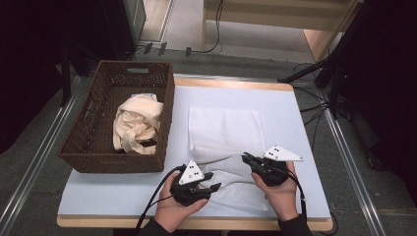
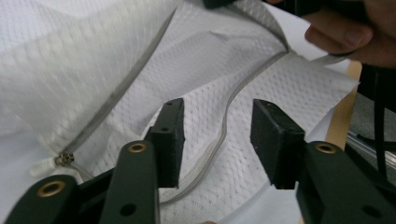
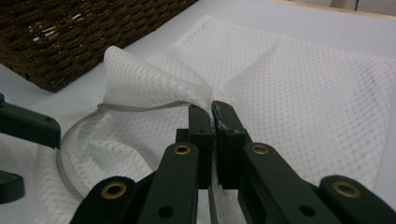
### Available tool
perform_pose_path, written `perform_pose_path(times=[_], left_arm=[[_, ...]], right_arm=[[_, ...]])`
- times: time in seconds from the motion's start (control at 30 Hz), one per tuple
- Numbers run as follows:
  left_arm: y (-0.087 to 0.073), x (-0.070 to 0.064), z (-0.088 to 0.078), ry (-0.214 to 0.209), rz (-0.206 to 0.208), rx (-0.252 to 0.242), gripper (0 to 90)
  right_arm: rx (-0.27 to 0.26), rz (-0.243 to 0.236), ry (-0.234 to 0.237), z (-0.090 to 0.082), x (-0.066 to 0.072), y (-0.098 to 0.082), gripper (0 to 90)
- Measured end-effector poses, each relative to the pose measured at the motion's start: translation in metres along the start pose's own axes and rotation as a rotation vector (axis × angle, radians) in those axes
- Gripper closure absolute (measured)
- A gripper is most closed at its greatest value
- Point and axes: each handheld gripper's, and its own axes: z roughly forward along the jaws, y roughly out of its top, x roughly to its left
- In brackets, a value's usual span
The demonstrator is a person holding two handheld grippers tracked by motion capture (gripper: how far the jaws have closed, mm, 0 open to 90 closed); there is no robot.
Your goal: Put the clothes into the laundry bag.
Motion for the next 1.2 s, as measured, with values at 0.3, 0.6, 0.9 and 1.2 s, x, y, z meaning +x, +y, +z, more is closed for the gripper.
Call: perform_pose_path(times=[0.3,0.6,0.9,1.2], left_arm=[[0.023,0.012,-0.017,0.041,0.005,-0.051,19.3],[0.043,0.026,-0.036,0.089,-0.018,-0.093,10.5],[0.061,0.052,-0.046,0.129,-0.014,-0.087,2.7],[0.076,0.073,-0.047,0.170,-0.025,-0.107,1.3]], right_arm=[[0.021,0.011,0.007,0.003,0.000,-0.008,85.9],[0.036,0.011,0.014,0.006,0.001,-0.009,85.2],[0.043,0.004,0.018,0.007,0.003,-0.010,84.8],[0.046,0.002,0.016,0.007,0.002,-0.010,85.0]])
